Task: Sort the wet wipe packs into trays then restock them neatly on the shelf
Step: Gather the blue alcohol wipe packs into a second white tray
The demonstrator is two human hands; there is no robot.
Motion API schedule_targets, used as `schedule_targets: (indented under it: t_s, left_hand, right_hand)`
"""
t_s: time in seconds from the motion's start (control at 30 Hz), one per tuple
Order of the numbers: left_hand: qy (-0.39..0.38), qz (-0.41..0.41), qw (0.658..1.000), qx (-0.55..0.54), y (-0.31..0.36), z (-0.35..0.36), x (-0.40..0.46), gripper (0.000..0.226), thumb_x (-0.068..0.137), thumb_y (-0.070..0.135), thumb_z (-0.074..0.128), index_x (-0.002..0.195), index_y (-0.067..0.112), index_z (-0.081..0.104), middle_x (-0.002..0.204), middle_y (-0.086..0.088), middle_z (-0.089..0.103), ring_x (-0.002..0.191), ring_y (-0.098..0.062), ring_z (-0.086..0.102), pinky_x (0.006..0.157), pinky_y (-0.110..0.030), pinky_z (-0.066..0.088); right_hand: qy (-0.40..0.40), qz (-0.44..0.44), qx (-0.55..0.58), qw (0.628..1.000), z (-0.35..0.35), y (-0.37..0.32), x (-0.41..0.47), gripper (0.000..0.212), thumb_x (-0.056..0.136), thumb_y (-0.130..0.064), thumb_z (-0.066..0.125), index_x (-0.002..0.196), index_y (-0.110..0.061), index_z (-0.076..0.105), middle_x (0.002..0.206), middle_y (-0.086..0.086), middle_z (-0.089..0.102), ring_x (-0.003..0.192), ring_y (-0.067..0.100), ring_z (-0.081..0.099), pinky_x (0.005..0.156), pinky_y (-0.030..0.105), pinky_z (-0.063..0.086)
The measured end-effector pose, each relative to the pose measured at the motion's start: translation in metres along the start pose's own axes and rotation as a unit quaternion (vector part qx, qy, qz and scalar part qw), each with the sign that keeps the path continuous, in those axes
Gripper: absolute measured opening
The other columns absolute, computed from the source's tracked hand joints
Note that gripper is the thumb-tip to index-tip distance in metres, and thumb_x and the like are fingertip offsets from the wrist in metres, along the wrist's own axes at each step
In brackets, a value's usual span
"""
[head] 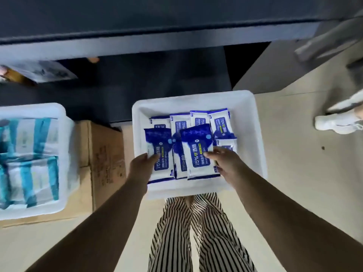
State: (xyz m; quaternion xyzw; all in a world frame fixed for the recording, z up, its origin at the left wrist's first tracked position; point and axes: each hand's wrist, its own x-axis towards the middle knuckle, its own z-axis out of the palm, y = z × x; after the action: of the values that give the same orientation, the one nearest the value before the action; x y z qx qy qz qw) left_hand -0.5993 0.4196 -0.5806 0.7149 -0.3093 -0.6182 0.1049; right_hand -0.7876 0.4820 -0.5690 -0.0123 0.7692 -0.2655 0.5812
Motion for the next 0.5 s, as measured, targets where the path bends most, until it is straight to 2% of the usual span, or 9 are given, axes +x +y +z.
schedule_targets:
  t_s: [0.1,0.17,0.2,0.27,0.3,0.37,0.43,0.5]
  left_hand:
    - [0.019,0.013,0.999,0.031,-0.011,0.021,0.053,0.013,0.091,0.024,0.058,0.08,0.016,0.056,0.071,0.0,0.054,0.066,-0.013,0.047,0.073,-0.027,0.033]
    - [0.05,0.03,0.997,0.049,-0.018,0.033,0.091,0.019,0.092,0.025,0.055,0.077,0.014,0.056,0.068,0.001,0.054,0.064,-0.012,0.047,0.069,-0.026,0.036]
    - [0.06,0.043,0.994,0.076,-0.021,0.04,0.108,0.025,0.093,0.026,0.053,0.072,0.013,0.053,0.065,0.0,0.052,0.061,-0.013,0.045,0.065,-0.025,0.035]
    - [0.083,0.08,0.985,0.132,-0.023,0.048,0.134,0.033,0.095,0.024,0.047,0.063,0.015,0.047,0.06,0.0,0.046,0.058,-0.016,0.041,0.055,-0.024,0.031]
    - [0.093,0.093,0.982,0.138,-0.025,0.051,0.145,0.032,0.094,0.022,0.047,0.063,0.015,0.047,0.06,0.0,0.046,0.059,-0.018,0.042,0.053,-0.024,0.031]
    - [0.115,0.12,0.976,0.138,-0.03,0.05,0.16,0.024,0.094,0.02,0.047,0.074,0.014,0.057,0.069,-0.002,0.057,0.068,-0.021,0.053,0.059,-0.028,0.042]
    - [0.135,0.134,0.968,0.161,-0.034,0.05,0.163,0.02,0.096,0.023,0.044,0.086,0.015,0.06,0.082,-0.003,0.064,0.077,-0.024,0.061,0.069,-0.036,0.049]
    - [0.146,0.135,0.967,0.161,-0.04,0.05,0.165,0.02,0.097,0.026,0.043,0.092,0.016,0.06,0.089,-0.002,0.065,0.08,-0.021,0.062,0.071,-0.035,0.051]
  right_hand:
    - [-0.007,-0.001,-0.031,0.999,0.021,-0.013,0.069,0.014,0.083,-0.017,0.068,0.088,-0.023,0.056,0.073,0.001,0.051,0.065,0.011,0.044,0.064,0.025,0.042]
    - [-0.003,0.0,-0.025,1.0,0.035,-0.017,0.107,0.01,0.083,-0.015,0.068,0.086,-0.021,0.06,0.076,0.002,0.053,0.072,0.012,0.051,0.075,0.029,0.047]
    - [0.003,0.002,-0.024,1.0,0.041,-0.018,0.125,0.011,0.082,-0.014,0.068,0.092,-0.018,0.064,0.082,0.004,0.056,0.079,0.014,0.055,0.078,0.029,0.048]
    - [0.011,-0.007,-0.035,0.999,0.051,-0.017,0.151,0.035,0.082,-0.012,0.068,0.116,-0.01,0.061,0.103,0.01,0.062,0.088,0.016,0.059,0.072,0.024,0.048]
    - [0.013,-0.021,-0.056,0.998,0.057,-0.014,0.162,0.043,0.082,-0.012,0.068,0.124,-0.009,0.057,0.114,0.012,0.062,0.084,0.014,0.058,0.067,0.021,0.046]
    - [0.027,-0.057,-0.106,0.992,0.065,-0.01,0.176,0.047,0.084,-0.014,0.067,0.128,-0.006,0.054,0.125,0.014,0.059,0.08,0.012,0.054,0.068,0.02,0.043]
    - [0.041,-0.092,-0.147,0.984,0.068,-0.007,0.181,0.041,0.085,-0.015,0.065,0.124,-0.003,0.057,0.123,0.015,0.061,0.09,0.018,0.057,0.079,0.024,0.043]
    - [0.056,-0.115,-0.178,0.976,0.069,-0.005,0.183,0.035,0.087,-0.016,0.064,0.118,-0.001,0.061,0.119,0.015,0.063,0.103,0.025,0.06,0.09,0.03,0.044]
